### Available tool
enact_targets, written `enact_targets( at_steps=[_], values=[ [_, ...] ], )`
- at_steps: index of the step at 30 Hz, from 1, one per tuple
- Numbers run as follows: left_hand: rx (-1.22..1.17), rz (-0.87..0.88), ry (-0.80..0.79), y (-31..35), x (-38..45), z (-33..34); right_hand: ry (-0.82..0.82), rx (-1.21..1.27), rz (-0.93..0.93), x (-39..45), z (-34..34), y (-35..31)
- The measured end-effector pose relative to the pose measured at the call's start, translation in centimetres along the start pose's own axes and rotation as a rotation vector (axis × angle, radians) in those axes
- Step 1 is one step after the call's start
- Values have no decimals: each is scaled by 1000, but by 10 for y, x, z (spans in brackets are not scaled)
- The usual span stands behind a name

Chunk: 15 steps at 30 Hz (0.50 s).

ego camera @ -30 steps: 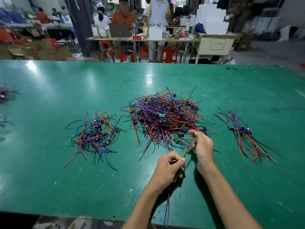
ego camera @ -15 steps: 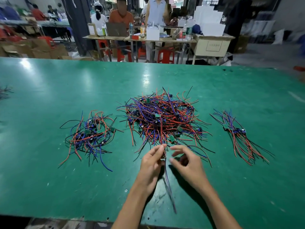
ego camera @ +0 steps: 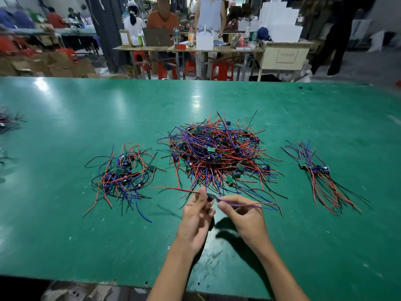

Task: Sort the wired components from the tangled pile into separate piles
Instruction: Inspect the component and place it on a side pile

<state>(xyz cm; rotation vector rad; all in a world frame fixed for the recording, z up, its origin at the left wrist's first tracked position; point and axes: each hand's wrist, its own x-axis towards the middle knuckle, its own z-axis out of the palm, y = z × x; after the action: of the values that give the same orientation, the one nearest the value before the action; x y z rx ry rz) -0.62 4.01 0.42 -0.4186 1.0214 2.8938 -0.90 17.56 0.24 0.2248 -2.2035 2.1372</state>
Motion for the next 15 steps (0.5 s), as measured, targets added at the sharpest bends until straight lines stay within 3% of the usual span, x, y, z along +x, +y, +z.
enact_targets(
  at_steps=[5,10,13,15],
  values=[
    [227,60,-128,-8,-4,-6,191,176,81,3,-7,-1],
    [534,128,-298,-12,-7,-10,254,477,205,6,-16,-2],
    [558,191,-222,-11,-6,-5,230,601,260,6,-21,-5],
    [449,118,-178,-7,-6,-1,223,653,272,6,-24,-4]
  ],
)
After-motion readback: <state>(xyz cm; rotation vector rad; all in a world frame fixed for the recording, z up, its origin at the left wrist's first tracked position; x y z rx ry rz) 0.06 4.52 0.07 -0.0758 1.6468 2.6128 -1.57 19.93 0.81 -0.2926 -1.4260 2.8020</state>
